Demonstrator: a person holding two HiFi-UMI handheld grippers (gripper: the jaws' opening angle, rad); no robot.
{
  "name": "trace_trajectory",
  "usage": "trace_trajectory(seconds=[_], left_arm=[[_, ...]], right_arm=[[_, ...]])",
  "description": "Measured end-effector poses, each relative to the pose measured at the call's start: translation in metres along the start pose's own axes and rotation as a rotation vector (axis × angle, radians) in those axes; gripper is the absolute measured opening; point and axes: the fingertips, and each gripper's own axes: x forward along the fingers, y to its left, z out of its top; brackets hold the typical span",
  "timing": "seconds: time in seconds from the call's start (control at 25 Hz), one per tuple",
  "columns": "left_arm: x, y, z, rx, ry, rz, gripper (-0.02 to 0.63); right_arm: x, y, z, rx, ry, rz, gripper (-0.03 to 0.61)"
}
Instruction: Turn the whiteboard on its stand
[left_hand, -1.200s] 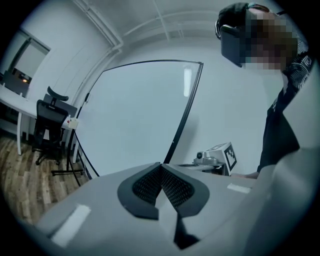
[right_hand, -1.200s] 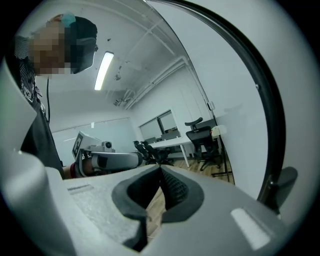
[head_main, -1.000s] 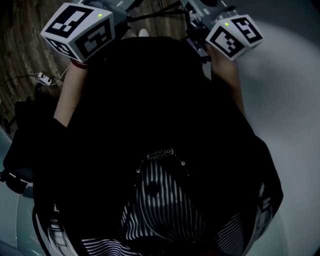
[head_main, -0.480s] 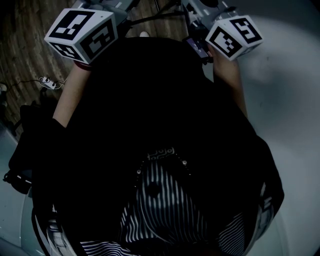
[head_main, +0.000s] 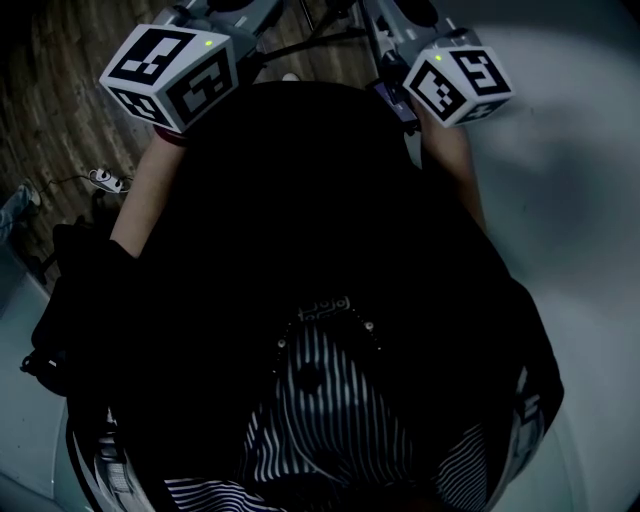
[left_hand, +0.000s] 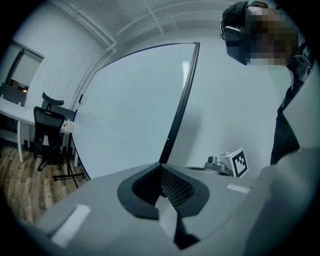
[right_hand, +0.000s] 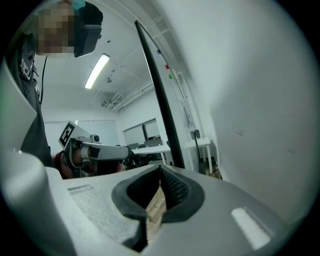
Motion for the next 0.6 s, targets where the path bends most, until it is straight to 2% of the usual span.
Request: trace_trajectory(seconds=[0.2,0.36,0.48,0.6], left_arm=[[0.010,-0.026,-0.006,0.014,0.020,-0.033,0.003],[0.013,-0.033,-0.009,-0.008,0.048,-0.064,0.003],[0.015,-0.033,-0.014,-0.011,0.053,-0.069,0.003],[0.017,-0.010,-0.006,-0.016,0.047,-0.067,0.004]], right_arm=[[-0.027,-0.011,0.000,0.010,-0.031,-0.046,0.032],[-0.039,-0.025,0.008,0.004,-0.037,-0.099,0.076],[-0.038,-0.023,0.011,0.008,-0.073,-0.073,0.149],[-0.009,-0.018,0.016,-0.013,-0.075,-0.058,0.187]])
